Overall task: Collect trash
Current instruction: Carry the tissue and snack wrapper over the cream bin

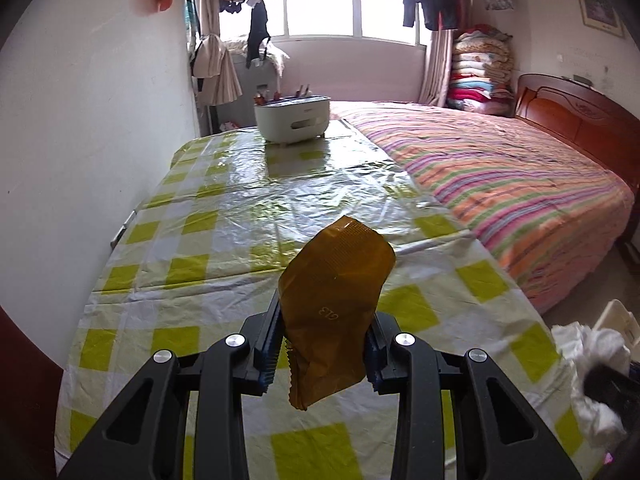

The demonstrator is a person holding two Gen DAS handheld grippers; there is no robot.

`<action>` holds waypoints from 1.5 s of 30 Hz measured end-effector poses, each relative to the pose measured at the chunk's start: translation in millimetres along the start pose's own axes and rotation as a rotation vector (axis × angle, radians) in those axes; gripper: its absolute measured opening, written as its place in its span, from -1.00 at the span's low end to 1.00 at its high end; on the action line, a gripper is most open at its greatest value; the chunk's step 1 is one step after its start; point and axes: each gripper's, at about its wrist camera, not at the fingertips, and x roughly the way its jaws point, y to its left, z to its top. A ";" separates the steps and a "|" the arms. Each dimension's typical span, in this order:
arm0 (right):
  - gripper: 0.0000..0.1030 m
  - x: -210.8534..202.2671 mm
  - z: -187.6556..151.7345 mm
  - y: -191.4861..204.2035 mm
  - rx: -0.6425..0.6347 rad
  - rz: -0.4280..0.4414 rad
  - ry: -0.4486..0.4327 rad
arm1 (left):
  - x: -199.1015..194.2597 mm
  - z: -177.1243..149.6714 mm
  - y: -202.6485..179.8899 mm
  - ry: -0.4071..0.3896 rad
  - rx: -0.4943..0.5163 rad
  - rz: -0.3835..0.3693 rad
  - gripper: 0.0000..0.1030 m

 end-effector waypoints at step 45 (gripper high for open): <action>-0.43 -131.0 -34.0 -119.5 0.165 -0.374 -0.258 | -53.5 -27.4 -202.1 -0.023 0.297 -0.293 -0.36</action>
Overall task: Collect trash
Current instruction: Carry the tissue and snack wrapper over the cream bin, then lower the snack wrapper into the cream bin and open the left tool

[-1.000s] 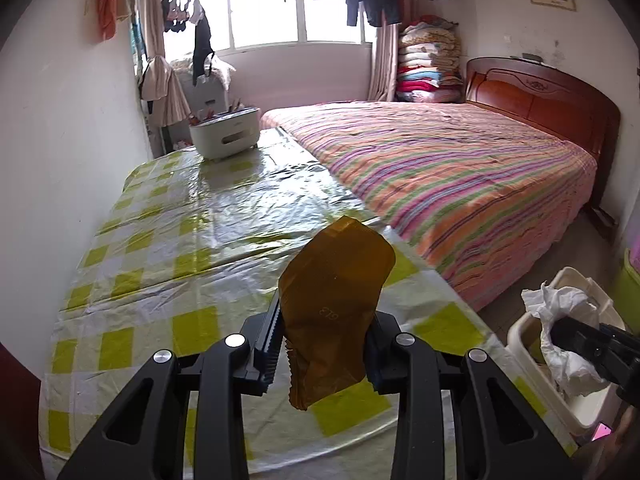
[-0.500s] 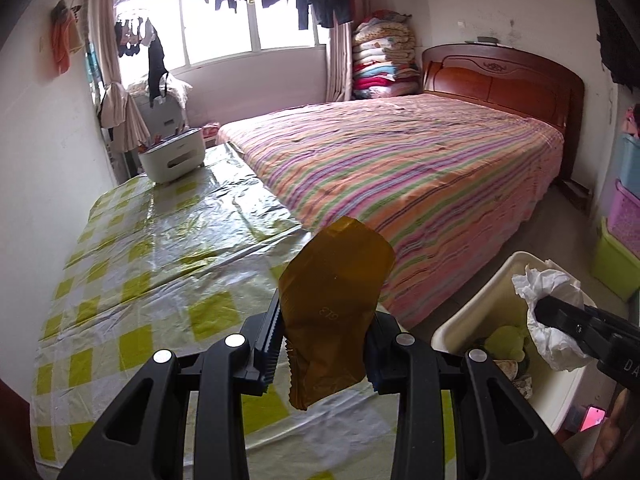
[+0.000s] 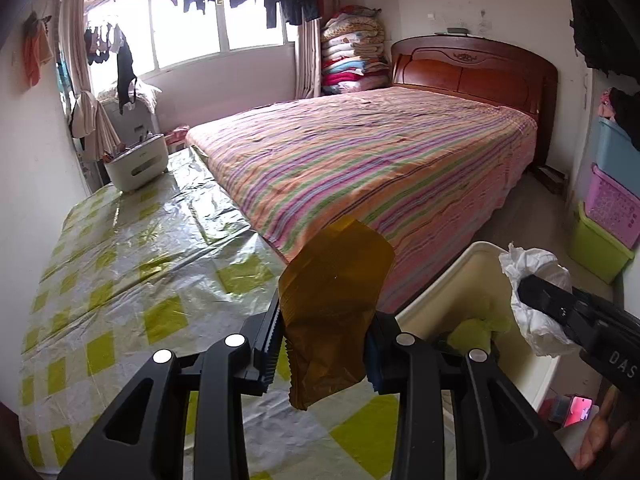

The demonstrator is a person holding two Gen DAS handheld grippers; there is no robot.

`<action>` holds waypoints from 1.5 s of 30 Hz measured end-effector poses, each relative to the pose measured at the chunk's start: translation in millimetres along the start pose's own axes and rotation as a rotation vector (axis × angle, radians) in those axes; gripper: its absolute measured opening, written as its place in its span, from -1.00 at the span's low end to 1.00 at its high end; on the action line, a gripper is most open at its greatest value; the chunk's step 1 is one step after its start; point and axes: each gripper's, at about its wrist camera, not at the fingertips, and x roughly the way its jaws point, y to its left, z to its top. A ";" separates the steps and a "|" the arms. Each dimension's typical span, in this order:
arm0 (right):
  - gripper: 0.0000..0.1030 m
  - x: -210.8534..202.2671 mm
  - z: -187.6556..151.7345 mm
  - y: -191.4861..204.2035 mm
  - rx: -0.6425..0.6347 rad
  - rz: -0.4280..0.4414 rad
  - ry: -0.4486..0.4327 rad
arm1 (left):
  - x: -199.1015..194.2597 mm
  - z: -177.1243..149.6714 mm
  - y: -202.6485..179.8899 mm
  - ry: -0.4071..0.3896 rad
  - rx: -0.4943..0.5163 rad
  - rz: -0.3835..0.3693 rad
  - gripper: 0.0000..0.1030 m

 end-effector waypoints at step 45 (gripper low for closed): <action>0.63 -79.1 -5.1 -71.4 0.392 0.038 -0.362 | 32.7 -11.8 -93.4 0.126 0.099 -0.244 -0.36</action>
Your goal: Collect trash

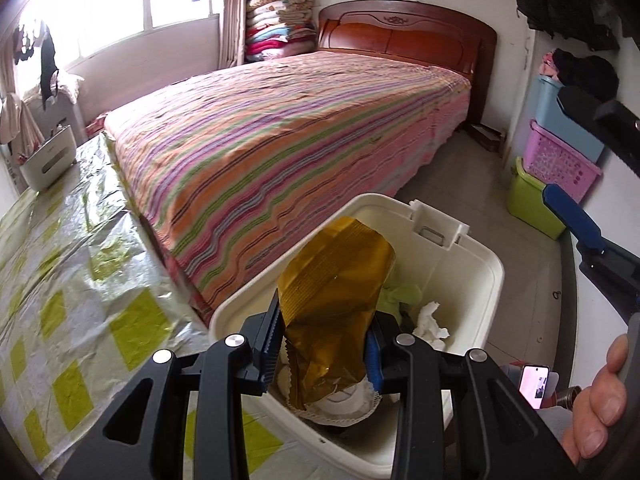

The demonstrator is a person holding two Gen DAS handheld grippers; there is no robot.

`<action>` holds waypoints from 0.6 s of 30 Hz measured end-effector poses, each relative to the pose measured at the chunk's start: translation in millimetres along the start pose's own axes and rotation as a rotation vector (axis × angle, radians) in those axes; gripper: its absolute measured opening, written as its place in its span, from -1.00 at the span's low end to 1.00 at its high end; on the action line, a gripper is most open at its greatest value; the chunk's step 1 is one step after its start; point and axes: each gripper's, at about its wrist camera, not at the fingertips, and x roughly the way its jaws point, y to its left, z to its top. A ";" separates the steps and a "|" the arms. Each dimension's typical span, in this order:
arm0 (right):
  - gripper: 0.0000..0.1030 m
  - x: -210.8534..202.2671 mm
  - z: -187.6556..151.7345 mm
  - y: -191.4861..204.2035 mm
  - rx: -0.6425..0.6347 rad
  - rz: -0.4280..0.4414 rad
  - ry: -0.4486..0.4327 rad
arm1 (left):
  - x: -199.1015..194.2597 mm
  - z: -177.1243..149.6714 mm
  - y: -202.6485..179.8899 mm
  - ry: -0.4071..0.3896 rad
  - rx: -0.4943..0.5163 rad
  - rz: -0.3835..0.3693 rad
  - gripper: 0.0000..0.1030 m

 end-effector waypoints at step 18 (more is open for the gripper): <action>0.63 6.3 -2.8 1.8 0.005 -0.015 -0.001 | 5.3 -5.1 -22.9 0.012 0.064 0.006 0.41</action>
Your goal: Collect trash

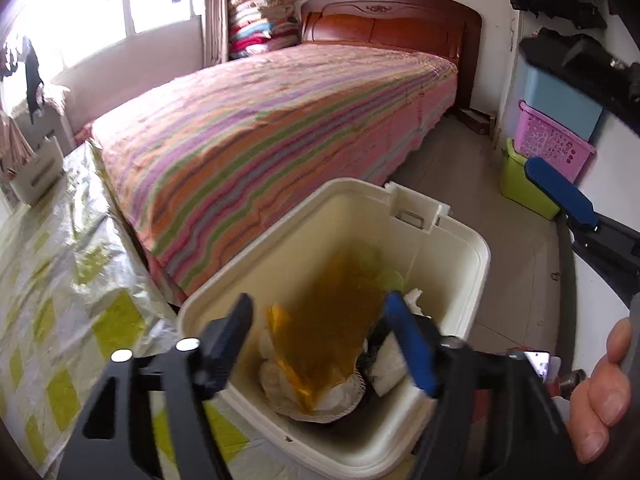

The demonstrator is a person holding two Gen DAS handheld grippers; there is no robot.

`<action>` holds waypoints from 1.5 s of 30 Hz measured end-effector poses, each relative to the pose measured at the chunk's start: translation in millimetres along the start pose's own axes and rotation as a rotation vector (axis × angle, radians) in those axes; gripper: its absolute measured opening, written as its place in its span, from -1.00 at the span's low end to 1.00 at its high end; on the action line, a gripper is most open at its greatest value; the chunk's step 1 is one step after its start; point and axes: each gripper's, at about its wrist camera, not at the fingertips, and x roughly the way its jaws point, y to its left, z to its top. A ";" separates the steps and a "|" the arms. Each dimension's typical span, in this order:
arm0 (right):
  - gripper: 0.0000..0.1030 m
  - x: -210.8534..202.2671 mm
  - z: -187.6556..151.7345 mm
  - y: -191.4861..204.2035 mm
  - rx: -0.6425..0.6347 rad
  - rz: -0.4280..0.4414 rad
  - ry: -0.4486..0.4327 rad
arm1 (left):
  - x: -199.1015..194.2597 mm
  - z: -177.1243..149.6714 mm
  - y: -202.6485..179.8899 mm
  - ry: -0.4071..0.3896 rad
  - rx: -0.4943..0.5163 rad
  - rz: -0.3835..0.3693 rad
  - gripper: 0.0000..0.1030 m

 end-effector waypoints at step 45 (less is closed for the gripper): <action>0.87 3.8 -89.5 85.4 -0.526 -0.202 0.251 | -154.3 -70.7 80.6 -0.070 -0.174 0.484 0.55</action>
